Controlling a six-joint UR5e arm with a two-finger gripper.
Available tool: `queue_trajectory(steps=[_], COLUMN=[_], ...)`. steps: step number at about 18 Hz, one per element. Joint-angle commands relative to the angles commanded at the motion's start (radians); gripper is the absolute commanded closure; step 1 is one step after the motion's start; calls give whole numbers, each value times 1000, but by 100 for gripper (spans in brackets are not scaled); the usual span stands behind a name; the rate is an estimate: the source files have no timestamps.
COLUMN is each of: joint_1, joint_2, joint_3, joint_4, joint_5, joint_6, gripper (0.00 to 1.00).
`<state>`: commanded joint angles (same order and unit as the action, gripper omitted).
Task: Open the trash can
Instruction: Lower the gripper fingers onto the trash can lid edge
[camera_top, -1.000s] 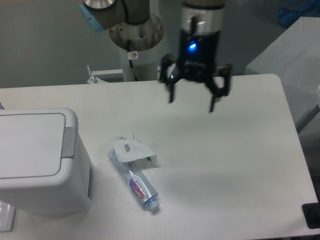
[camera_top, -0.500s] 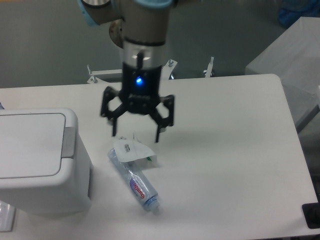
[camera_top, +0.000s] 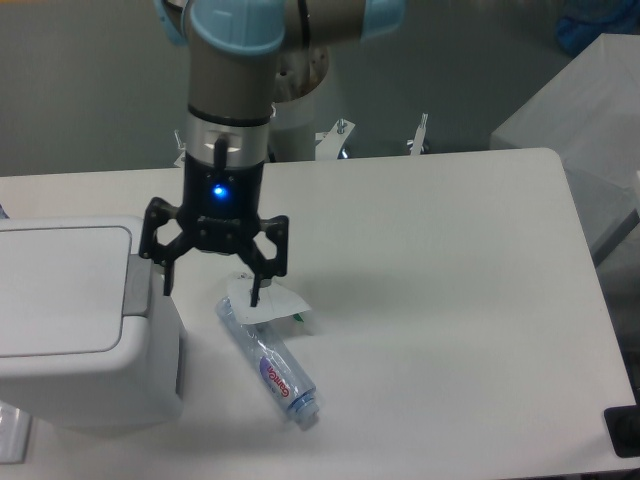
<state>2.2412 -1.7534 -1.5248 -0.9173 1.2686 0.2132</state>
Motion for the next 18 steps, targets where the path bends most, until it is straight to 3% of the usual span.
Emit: queue_trajectory(steps=[18], joint_1=[-23], joint_2=[-17], joint_3=[-9], joint_4=[5], joint_5=[0], joint_6=[-32], gripper=[0])
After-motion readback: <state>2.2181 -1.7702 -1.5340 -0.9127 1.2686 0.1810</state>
